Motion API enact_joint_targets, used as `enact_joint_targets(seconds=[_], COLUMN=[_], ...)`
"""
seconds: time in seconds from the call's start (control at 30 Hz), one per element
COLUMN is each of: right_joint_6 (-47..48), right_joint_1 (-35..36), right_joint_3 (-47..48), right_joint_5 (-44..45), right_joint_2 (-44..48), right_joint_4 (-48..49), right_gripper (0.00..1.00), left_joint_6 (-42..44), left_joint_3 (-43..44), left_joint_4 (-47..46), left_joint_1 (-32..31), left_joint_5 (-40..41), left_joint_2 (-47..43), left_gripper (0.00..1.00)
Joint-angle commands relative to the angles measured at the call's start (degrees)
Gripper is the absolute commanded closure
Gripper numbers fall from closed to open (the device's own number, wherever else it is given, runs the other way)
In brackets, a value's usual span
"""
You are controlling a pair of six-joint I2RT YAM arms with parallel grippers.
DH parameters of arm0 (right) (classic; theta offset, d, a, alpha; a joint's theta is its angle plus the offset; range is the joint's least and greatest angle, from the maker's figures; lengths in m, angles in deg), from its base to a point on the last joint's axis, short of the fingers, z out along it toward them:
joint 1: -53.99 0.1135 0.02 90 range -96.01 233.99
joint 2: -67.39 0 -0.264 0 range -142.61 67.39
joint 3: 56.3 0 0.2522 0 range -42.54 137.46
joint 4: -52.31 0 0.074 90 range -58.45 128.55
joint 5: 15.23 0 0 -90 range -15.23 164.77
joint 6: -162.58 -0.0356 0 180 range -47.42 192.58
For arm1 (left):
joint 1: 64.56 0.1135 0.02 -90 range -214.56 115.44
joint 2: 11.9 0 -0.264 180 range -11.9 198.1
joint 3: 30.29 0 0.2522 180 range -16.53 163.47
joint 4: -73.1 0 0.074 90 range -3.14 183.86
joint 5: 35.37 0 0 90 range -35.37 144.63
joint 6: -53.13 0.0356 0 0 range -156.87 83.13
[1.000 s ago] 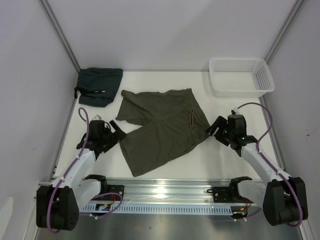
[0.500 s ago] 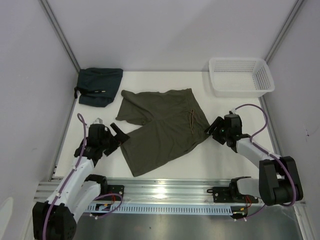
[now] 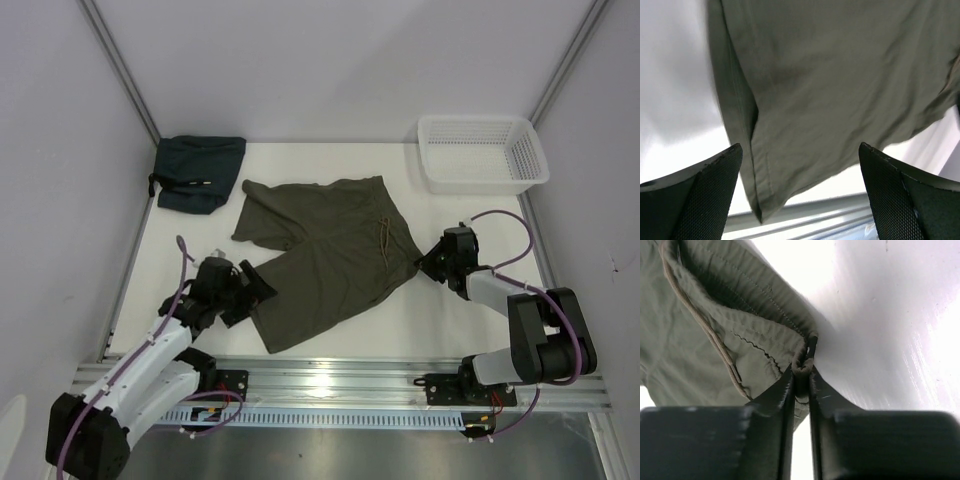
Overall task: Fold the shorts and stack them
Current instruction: Fold the shorts
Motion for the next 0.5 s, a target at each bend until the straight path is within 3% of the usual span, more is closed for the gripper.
enact_joint_targets(seconds=[0.0,0.17,0.47], right_joint_6=[-1.6,-2.9,-3.6], right_joint_1=[-0.2,-0.1,1.0], right_joint_3=[0.5,0.7,1.5], right_joint_5=[4.9,6.1,8.4], right_joint_2=[0.0,0.6,1.3], right_joint_4=[3.1,2.7,1.4], right_gripper=[0.90,0.99,1.00], left_joint_6=[-5.9,-15.6,-19.2], left_joint_3=[1.7,1.6,1.2], left_joint_4=[1.8,6.7,12.3], left_joint_1=[-8.8,-15.7,-20.7], left_joint_5=[3.1,6.9,3.6], left_joint_2=[0.1,-3.9,-6.2], left_gripper=[0.01,0.01,0.04])
